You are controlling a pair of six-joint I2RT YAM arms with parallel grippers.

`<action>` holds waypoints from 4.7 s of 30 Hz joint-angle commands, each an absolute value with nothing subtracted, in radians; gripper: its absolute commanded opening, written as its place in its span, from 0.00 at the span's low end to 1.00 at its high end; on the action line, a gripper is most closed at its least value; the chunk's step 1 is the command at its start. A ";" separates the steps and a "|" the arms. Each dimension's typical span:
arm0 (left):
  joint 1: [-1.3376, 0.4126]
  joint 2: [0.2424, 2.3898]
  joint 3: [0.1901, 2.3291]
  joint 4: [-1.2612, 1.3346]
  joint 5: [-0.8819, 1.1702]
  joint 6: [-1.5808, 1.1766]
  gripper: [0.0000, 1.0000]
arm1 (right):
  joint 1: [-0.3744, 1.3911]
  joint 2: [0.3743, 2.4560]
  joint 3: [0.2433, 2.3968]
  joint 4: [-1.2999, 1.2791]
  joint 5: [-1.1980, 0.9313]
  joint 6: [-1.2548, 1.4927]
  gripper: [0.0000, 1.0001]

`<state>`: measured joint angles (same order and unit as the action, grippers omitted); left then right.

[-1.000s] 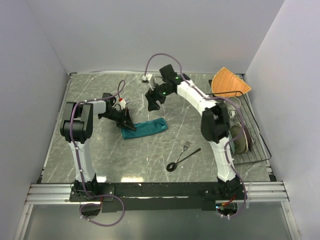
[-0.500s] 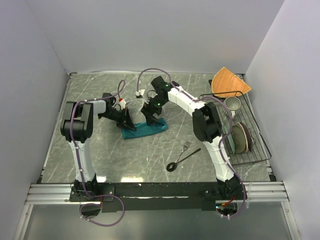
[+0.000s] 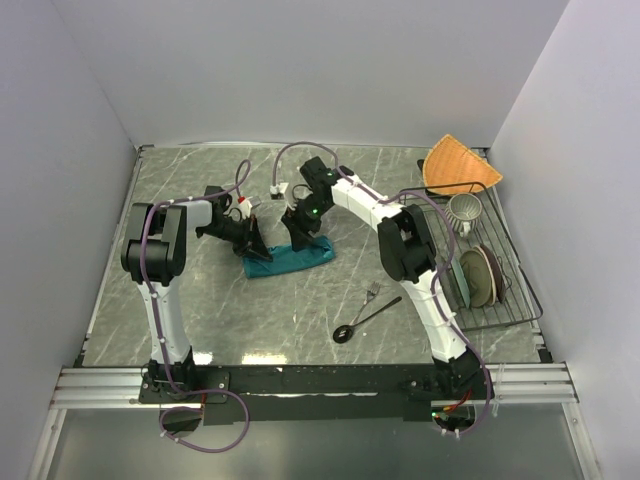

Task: Fold the napkin into a case and place the utensils inside
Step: Insert the top corner of the smaller rectangle folded napkin into the folded napkin.

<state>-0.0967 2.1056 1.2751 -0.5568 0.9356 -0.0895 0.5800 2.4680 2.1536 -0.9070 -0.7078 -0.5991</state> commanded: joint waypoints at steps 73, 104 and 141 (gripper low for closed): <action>0.202 1.776 1.284 -0.549 0.873 0.117 0.52 | 0.928 2.086 0.899 1.276 0.316 -1.111 0.00; 0.212 1.720 1.224 -0.584 0.876 0.169 0.50 | 1.060 1.930 0.719 0.968 0.269 -1.016 0.87; -0.026 1.944 1.335 -0.566 0.663 0.049 0.38 | 0.669 1.933 1.404 -0.497 -0.397 -0.137 0.56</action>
